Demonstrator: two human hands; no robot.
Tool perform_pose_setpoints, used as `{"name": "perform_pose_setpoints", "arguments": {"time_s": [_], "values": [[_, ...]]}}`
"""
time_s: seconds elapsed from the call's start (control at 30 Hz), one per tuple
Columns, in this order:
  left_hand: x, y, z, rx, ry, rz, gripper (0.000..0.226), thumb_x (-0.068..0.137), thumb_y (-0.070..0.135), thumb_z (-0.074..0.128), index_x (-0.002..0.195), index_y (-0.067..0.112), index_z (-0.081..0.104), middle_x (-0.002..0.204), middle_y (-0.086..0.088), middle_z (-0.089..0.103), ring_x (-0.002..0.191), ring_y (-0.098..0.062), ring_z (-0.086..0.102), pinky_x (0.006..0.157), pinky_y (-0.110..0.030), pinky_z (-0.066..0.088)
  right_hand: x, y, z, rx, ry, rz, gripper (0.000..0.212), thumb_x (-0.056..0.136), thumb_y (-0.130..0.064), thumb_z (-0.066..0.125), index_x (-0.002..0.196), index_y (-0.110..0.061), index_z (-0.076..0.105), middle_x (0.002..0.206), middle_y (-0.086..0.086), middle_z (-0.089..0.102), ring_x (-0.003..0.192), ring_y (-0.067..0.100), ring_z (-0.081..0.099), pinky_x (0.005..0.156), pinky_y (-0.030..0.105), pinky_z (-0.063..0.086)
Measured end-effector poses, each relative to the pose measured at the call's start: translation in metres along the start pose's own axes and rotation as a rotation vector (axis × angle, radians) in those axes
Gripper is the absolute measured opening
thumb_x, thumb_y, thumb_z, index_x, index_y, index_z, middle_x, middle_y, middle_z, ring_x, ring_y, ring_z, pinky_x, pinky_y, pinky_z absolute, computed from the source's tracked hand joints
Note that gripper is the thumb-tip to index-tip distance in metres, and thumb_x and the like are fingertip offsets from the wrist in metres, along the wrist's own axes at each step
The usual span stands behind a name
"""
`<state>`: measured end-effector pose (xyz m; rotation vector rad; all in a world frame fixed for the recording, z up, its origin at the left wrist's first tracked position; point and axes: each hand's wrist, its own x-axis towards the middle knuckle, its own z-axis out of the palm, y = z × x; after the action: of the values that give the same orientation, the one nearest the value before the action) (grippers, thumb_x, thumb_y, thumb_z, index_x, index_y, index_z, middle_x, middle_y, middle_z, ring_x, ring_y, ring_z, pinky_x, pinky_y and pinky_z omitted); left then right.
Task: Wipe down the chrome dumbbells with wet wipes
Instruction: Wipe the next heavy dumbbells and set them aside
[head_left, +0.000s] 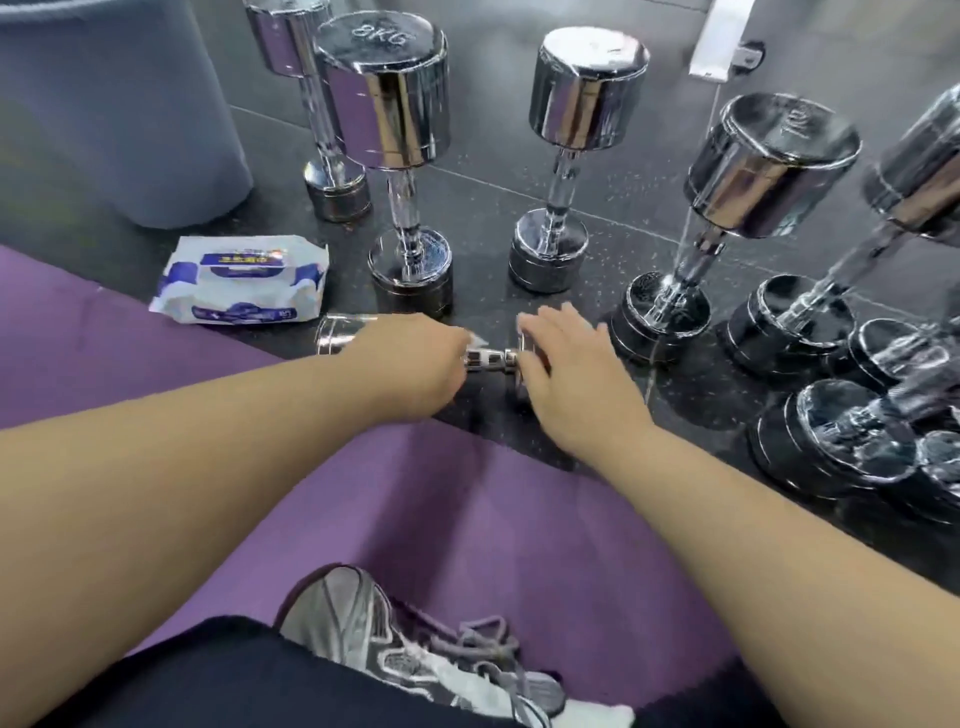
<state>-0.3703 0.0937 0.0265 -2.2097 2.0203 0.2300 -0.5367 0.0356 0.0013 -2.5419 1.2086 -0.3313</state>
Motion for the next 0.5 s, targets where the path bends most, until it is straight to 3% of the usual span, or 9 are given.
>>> {"name": "perform_pose_setpoints", "arguments": {"time_s": [0.07,0.13,0.23,0.3,0.4,0.5], "values": [[0.005,0.008,0.002,-0.125,-0.019,0.042,0.024,0.097,0.017,0.036,0.114,0.020,0.053,0.107,-0.012,0.066,0.084,-0.031,0.054,0.069,-0.034,0.040,-0.005,0.020,0.005,0.258,-0.021,0.113,0.062,0.099,-0.032,0.052,0.154,-0.024,0.025,0.157,-0.003,0.032,0.144,0.020,0.030,0.118,0.041,0.025],[0.015,0.006,0.003,-0.178,-0.036,0.086,0.030,0.092,0.006,0.040,0.112,0.019,0.058,0.107,-0.009,0.068,0.090,-0.030,0.058,0.077,-0.038,0.048,-0.009,0.033,0.011,0.363,-0.019,0.199,0.076,0.091,-0.037,0.061,0.154,-0.032,0.018,0.150,-0.008,0.043,0.136,0.018,0.042,0.111,0.040,0.036],[0.031,-0.004,0.002,-0.129,-0.026,0.145,0.047,0.086,-0.001,0.047,0.115,0.029,0.068,0.116,0.003,0.065,0.105,-0.023,0.061,0.090,-0.041,0.050,-0.015,0.045,0.025,0.376,-0.051,0.241,0.078,0.085,-0.039,0.068,0.151,-0.034,0.026,0.147,-0.012,0.046,0.136,0.016,0.043,0.112,0.035,0.036],[0.041,-0.011,-0.002,-0.145,-0.004,0.121,0.040,0.092,0.006,0.054,0.120,0.030,0.068,0.127,0.003,0.056,0.112,-0.020,0.058,0.095,-0.036,0.046,-0.016,0.051,0.030,0.431,-0.011,0.295,0.085,0.084,-0.037,0.071,0.154,-0.031,0.022,0.155,-0.011,0.036,0.141,0.011,0.035,0.112,0.028,0.030],[0.054,-0.008,-0.005,-0.157,0.011,0.035,0.021,0.098,0.027,0.054,0.110,0.022,0.071,0.112,-0.003,0.067,0.096,-0.024,0.059,0.080,-0.030,0.044,-0.005,0.051,0.023,0.522,0.094,0.320,0.090,0.084,-0.032,0.070,0.155,-0.034,0.014,0.159,-0.012,0.027,0.144,0.006,0.026,0.114,0.027,0.026],[0.060,0.011,0.001,-0.081,0.008,0.094,0.021,0.101,0.029,0.045,0.091,0.014,0.056,0.089,-0.007,0.063,0.080,-0.027,0.049,0.070,-0.032,0.039,0.017,0.044,0.019,0.595,0.091,0.279,0.100,0.075,-0.025,0.068,0.154,-0.040,0.009,0.158,-0.013,0.027,0.141,0.006,0.033,0.114,0.029,0.030]]}}
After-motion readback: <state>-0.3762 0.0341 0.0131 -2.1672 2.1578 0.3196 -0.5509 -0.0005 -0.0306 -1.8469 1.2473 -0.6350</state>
